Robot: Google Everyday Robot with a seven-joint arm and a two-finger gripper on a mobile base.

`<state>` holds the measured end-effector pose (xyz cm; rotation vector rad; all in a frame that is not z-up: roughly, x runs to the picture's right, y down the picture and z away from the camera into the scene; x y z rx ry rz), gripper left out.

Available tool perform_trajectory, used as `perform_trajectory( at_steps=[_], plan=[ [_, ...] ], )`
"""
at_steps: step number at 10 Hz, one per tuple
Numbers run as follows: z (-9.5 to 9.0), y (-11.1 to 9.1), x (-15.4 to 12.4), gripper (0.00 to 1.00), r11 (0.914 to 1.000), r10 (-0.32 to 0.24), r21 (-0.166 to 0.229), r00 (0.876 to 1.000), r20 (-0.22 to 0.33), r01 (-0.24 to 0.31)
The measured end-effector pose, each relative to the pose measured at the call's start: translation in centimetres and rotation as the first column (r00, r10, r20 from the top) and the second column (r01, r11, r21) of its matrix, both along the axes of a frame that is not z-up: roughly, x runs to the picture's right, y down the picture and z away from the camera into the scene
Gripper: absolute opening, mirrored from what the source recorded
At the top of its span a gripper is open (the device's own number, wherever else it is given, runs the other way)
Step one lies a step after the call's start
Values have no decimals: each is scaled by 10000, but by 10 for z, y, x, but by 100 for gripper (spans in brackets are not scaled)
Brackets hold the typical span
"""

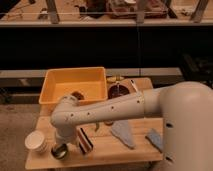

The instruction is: Stack cups into tray

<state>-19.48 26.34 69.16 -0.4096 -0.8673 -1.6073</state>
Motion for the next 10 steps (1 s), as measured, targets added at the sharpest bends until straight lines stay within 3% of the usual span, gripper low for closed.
perform_trajectory(
  at_steps=[5,10],
  plan=[
    [4,3,0,62,10000,-12,-96,10000,-19,12],
    [24,19,6,62,9985,50,-541,10000,52,-47]
  ],
)
